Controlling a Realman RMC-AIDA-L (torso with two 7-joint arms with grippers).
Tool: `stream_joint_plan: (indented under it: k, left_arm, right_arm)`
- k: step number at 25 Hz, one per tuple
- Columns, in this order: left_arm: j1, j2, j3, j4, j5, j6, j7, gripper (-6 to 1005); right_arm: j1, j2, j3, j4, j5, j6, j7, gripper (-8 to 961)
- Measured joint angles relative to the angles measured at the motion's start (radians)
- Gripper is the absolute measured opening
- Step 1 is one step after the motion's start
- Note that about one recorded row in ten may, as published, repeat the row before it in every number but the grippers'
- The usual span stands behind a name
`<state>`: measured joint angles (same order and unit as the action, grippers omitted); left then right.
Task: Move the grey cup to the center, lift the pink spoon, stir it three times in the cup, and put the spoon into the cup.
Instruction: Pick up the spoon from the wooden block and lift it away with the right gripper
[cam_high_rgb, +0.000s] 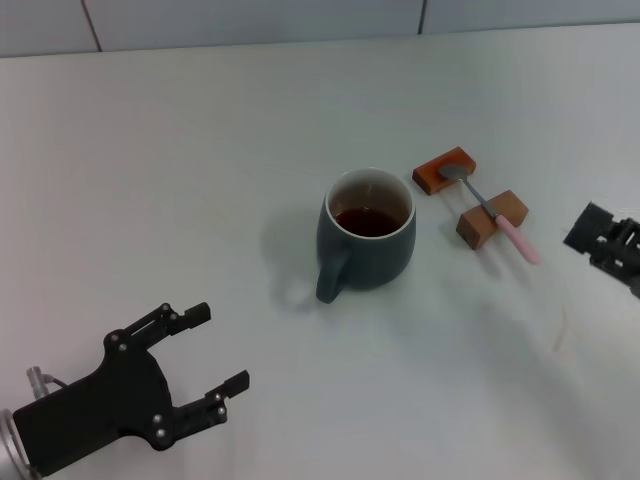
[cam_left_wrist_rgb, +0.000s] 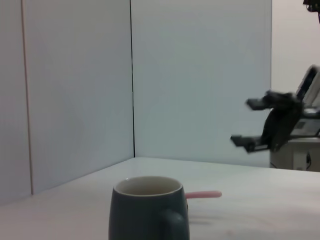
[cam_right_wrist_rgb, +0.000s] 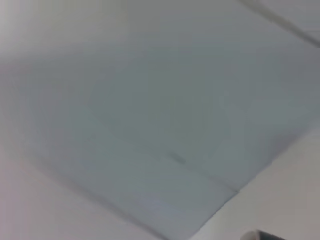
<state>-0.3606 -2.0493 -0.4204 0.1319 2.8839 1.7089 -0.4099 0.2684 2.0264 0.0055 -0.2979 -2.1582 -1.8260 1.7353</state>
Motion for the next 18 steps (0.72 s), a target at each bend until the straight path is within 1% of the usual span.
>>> stream_joint_plan:
  k: [3,8,10,14,18]
  left_arm:
    - [0.000,0.000,0.000,0.000,0.000,0.003,0.004,805]
    - [0.000,0.000,0.000,0.000,0.000,0.010,0.011,805]
    - [0.003,0.000,0.000,0.000,0.000,0.014,0.012,805]
    - [0.007,0.001,-0.005,0.014,0.000,0.027,0.011,805]
    - [0.008,-0.001,-0.009,0.029,0.000,0.036,0.008,805]
  right_arm:
    - [-0.011,0.000,0.009,0.019,-0.001,0.056,0.182,759]
    - [-0.037,0.001,0.010,0.068,-0.003,0.115,0.333,758]
    - [-0.051,0.008,0.017,0.083,0.000,0.147,0.381,757]
    - [-0.072,0.021,0.056,0.091,0.001,0.202,0.410,756]
    - [-0.072,0.032,0.070,0.092,0.001,0.245,0.407,756]
